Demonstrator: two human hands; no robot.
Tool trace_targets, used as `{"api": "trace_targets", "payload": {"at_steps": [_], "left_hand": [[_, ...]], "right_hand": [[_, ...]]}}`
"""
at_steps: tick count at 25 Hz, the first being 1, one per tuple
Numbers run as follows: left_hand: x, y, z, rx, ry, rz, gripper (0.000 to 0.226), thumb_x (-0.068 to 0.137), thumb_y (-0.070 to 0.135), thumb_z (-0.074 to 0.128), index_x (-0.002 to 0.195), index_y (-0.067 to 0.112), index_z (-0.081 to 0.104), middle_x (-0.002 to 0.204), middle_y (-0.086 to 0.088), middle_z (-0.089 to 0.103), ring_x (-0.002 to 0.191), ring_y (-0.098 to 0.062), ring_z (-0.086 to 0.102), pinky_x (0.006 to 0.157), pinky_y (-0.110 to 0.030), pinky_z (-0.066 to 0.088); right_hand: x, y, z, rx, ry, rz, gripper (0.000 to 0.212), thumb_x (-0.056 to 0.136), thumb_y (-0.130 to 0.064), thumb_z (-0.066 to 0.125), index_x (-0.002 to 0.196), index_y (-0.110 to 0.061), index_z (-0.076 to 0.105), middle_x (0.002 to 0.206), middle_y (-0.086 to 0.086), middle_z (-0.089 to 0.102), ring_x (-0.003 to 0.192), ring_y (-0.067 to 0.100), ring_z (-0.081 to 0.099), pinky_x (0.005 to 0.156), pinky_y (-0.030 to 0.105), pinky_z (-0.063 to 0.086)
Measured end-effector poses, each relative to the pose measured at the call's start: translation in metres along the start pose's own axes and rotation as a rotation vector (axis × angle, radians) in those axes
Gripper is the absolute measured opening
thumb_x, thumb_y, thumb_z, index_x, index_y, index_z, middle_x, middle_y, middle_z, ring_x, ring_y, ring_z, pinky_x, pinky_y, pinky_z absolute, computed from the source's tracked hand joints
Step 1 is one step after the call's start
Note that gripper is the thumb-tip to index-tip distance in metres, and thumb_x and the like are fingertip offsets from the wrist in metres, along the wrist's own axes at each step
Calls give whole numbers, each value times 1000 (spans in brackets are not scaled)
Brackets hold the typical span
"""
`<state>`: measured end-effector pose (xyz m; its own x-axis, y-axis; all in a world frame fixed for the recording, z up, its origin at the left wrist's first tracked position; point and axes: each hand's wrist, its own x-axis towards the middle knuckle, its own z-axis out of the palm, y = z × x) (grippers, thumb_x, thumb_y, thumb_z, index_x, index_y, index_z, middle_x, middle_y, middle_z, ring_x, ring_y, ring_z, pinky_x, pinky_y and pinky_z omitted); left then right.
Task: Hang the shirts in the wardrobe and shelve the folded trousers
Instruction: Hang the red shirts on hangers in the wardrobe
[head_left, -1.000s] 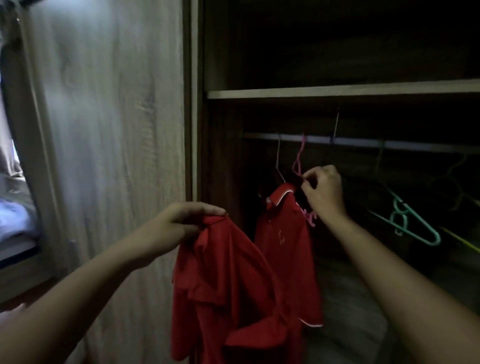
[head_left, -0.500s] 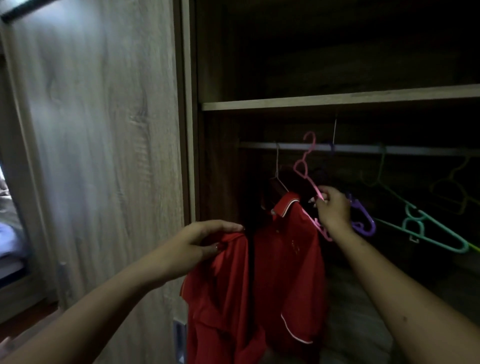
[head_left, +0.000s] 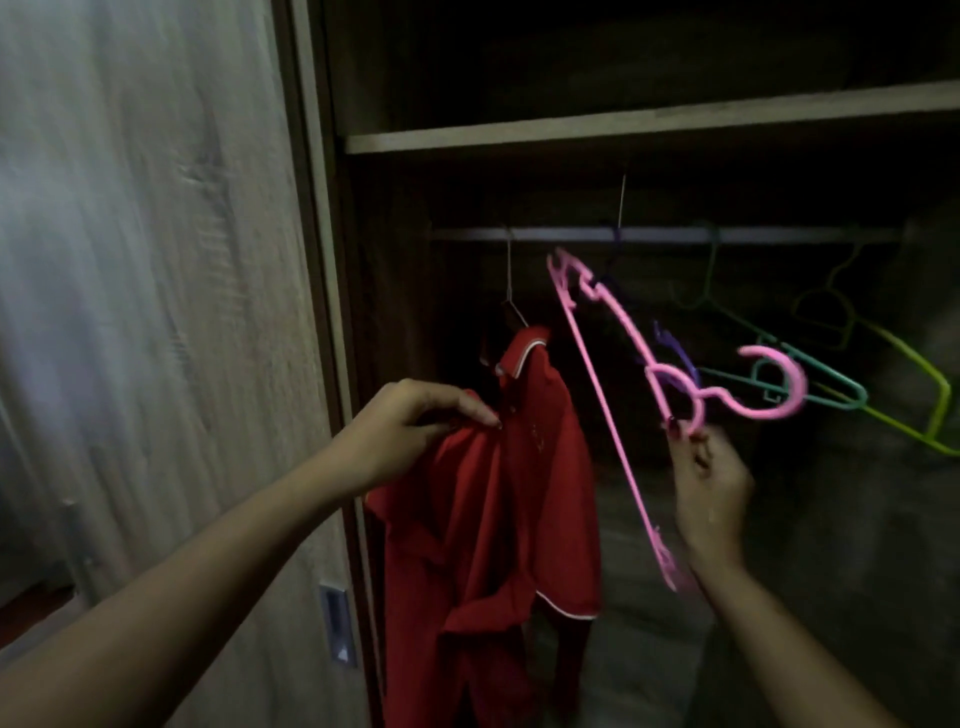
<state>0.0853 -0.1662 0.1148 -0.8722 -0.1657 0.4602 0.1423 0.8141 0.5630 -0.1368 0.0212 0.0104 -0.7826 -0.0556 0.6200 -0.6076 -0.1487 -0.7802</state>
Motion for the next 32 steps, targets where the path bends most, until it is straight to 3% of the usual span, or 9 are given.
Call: {"api": "trace_targets", "payload": {"at_steps": [5,9,11,15,18,20,22,27,32], "left_hand": [[10,9,11,-24,-54,39,28,87,-8,55,96,10,74,103,1,73,103,-4,65,100,-21,46],[8,30,6,-72,-42,98,29,86,-12,51,98,4,71,104,-6,72,106,-13,65,100,-22,46],[0,43,-7,-148,-21,119,30,86,-12,50,102,4,70,107,-4,72,108,-11,64,96,-18,47],[-22,44,-42,-308,33,89,41,82,-3,58,92,33,75,89,14,74,90,-1,66,77,-12,51],[-31,13,-56,78,-14,64,30,76,7,54,85,28,75,76,26,71,75,8,65,66,-7,47],[-34,-9,-58,425,-1,63,29,68,15,51,83,17,75,76,15,72,75,-7,70,62,-12,43],[-37,-25,-56,548,13,64,23,70,8,58,85,11,75,83,-1,74,77,-21,71,66,-14,45],[-42,-22,-34,812,72,135,19,79,22,68,96,30,70,98,9,70,90,-13,67,71,-30,54],[-35,-10,-11,521,-47,166,27,80,28,50,103,32,64,101,11,70,93,-10,66,78,-37,54]], "right_hand": [[-8,-85,-6,471,31,72,27,97,-19,41,74,-25,55,55,-15,52,53,-3,44,49,11,35],[-23,-109,31,759,-133,124,28,98,-10,36,76,-21,50,57,-14,51,55,0,41,58,14,35],[-44,-82,44,625,-248,201,27,98,-15,37,77,-21,51,58,-15,53,56,-2,44,57,12,37],[-67,-27,32,178,-434,233,24,99,-16,39,82,-24,54,70,-12,59,61,-9,53,65,14,41],[-50,-24,5,-97,-484,-6,18,95,-21,41,86,-28,55,72,-9,60,66,-10,57,65,10,41],[-36,-34,-11,-264,-527,-170,17,89,-26,40,86,-24,57,66,-12,60,65,-10,58,58,5,38],[-30,-38,-22,-393,-592,-258,22,89,-26,44,92,-15,62,64,-7,61,64,-1,60,55,13,38],[-32,-54,-18,-620,-652,-373,32,87,-38,42,96,-15,62,76,9,68,71,28,64,61,38,45],[-40,-84,9,-587,-869,-403,18,86,-33,49,75,-22,58,66,4,65,63,20,62,60,40,48]]}}
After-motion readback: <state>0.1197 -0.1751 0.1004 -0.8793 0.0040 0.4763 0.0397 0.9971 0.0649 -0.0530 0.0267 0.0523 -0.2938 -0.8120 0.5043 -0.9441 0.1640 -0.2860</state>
